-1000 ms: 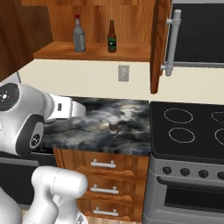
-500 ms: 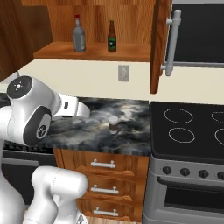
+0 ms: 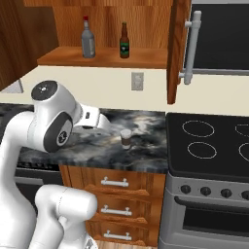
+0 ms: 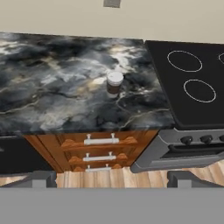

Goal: Sort all alcoholic drinks to one cabinet, and non-alcoholic drinks to the other.

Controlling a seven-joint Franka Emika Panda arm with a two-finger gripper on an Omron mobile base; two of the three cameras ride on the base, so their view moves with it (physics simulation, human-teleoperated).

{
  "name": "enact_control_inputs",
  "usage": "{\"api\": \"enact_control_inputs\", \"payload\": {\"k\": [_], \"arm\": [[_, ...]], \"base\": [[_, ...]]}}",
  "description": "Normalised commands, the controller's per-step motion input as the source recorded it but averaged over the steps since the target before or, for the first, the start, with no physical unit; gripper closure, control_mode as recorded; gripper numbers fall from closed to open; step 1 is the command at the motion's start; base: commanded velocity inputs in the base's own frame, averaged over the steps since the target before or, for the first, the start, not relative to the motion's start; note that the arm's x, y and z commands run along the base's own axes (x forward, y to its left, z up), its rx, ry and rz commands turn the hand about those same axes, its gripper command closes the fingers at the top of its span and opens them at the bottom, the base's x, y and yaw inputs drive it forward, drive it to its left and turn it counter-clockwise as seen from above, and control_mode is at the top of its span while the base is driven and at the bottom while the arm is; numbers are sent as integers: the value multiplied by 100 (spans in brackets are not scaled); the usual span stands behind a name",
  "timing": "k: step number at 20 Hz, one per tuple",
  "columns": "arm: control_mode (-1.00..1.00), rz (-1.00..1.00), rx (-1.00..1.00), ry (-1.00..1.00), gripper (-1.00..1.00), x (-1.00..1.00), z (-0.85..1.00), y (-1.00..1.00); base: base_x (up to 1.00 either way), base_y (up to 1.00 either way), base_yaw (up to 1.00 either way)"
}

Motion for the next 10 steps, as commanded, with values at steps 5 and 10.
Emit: {"api": "enact_control_inputs", "payload": {"k": [5,10], "arm": [[-100,-2,0,0,-100,32,-38,-10],[-100,0,0,-1,-100,38,-36,0]], "base": [[0,0,0],[0,0,0]]}}
